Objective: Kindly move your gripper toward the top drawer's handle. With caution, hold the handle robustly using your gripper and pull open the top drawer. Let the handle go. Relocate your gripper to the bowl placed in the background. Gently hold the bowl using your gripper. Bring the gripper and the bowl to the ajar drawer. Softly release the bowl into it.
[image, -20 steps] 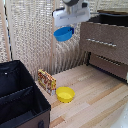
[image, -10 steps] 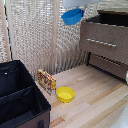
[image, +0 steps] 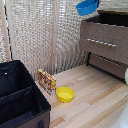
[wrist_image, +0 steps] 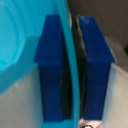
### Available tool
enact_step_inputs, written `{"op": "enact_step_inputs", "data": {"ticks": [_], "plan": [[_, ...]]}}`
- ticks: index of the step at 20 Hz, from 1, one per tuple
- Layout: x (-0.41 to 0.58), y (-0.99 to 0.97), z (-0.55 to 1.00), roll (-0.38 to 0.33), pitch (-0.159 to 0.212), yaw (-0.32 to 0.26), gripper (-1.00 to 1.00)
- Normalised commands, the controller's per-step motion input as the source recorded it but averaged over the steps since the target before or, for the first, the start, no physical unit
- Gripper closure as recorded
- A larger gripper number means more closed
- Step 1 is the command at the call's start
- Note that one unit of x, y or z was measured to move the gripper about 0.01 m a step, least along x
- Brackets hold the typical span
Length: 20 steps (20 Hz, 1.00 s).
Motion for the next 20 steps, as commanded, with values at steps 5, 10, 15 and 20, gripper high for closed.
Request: {"op": "enact_step_inputs", "data": {"ticks": [5, 10, 15, 20], "plan": [[-0.101, -0.86, -0.13, 0.0, 0.002, -0.131, 1.0], [-0.237, -0.79, 0.0, 0.0, 0.072, -0.138, 1.0], [-0.161, -0.45, 0.02, 0.003, 0.081, -0.113, 1.0], [0.063, -0.02, 0.07, 0.009, 0.018, -0.009, -1.0]]}}
